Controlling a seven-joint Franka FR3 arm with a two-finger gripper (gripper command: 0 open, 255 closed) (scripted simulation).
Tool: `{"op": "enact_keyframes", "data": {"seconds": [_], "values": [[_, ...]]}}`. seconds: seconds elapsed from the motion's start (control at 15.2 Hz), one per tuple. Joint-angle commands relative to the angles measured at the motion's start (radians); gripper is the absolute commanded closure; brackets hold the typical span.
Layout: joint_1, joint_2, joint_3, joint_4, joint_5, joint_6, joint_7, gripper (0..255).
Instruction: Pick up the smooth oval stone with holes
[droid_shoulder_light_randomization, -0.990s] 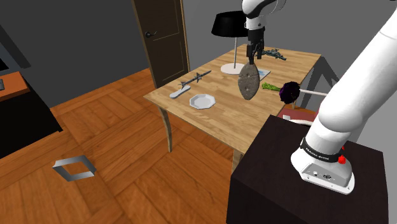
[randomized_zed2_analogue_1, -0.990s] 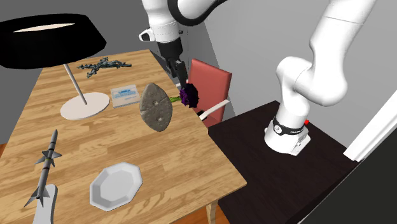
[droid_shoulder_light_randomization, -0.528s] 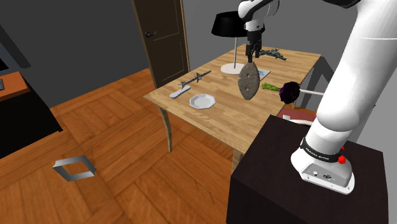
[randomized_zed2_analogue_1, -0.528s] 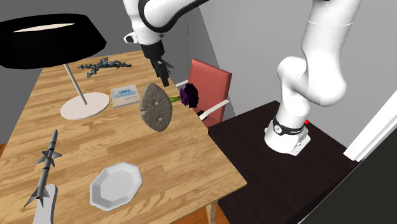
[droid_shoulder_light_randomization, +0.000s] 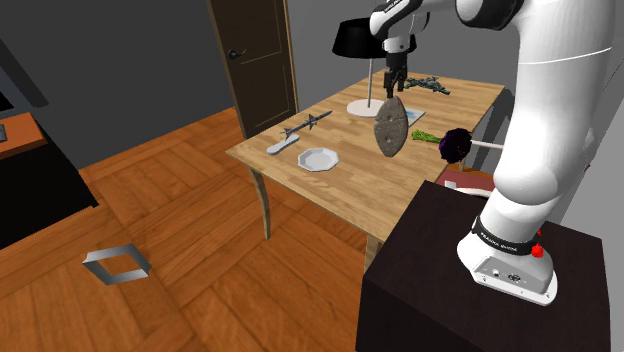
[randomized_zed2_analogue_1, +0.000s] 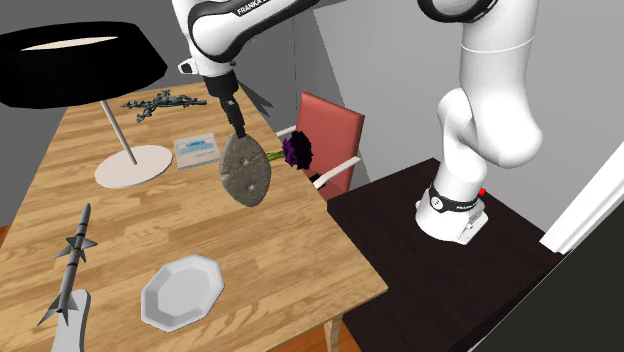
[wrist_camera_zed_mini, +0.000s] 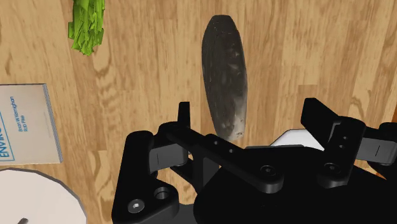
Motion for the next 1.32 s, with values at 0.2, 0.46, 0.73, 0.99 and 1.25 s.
{"op": "enact_keyframes", "data": {"seconds": [0.2,0.46,0.73,0.99,1.25], "values": [[-0.006,0.030,0.004,-0.029,0.015,0.057,-0.009,0],[-0.006,0.033,0.005,-0.035,0.016,0.065,-0.010,255],[-0.006,0.033,0.005,-0.035,0.016,0.065,-0.010,255],[-0.006,0.033,0.005,-0.033,0.016,0.064,-0.010,255],[-0.004,0.015,0.001,-0.003,0.007,0.017,-0.006,255]]}}
